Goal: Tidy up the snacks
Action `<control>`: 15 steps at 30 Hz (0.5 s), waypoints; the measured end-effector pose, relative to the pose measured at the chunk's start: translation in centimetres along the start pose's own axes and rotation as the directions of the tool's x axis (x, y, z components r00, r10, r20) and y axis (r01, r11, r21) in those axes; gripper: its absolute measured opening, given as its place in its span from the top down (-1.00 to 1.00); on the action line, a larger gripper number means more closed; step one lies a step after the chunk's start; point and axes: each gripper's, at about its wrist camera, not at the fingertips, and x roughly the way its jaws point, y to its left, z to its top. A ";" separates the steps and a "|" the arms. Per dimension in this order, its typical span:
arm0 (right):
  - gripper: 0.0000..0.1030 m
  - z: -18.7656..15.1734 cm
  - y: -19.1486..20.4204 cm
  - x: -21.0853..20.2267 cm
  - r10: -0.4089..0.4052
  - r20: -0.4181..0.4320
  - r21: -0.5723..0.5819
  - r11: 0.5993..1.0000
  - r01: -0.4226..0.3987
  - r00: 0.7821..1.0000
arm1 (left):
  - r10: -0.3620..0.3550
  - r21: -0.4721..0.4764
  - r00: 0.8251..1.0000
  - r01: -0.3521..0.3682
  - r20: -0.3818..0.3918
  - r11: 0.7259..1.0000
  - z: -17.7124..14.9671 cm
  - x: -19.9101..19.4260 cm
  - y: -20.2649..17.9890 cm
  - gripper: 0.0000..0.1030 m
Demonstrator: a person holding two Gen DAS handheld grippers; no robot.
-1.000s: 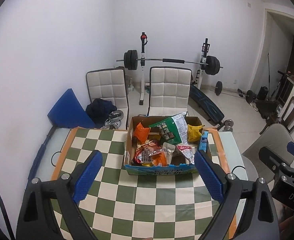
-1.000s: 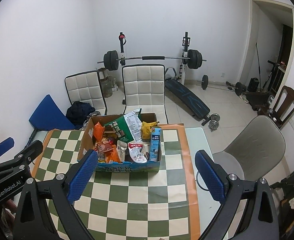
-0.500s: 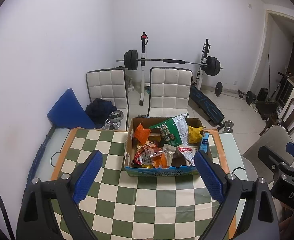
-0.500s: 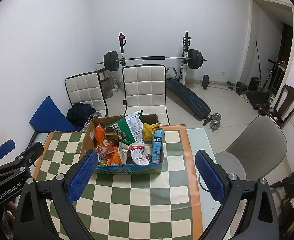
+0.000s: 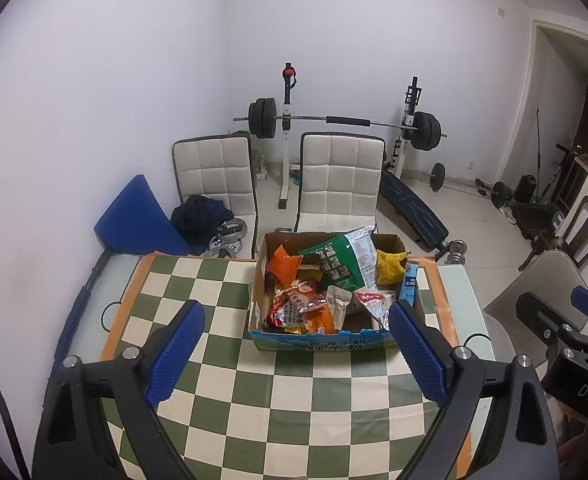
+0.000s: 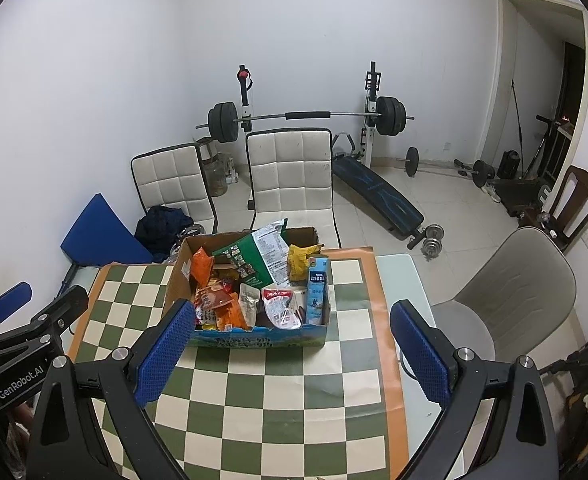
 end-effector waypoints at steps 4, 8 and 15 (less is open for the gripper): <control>-0.94 -0.3 -0.1 -0.1 0.000 -0.006 0.006 1.000 0.000 1.000 | 0.003 -0.005 1.000 -0.003 -0.007 1.000 -0.5 0.2 0.0 -0.83; -0.94 -0.4 0.0 -0.1 0.000 -0.006 0.008 1.000 0.000 1.000 | 0.005 -0.007 1.000 -0.005 -0.009 1.000 -0.8 0.2 0.1 -0.83; -0.94 -0.8 -0.2 -0.1 -0.001 -0.013 0.017 1.000 0.001 1.000 | 0.007 -0.009 1.000 -0.007 -0.014 1.000 -1.3 0.3 0.1 -0.83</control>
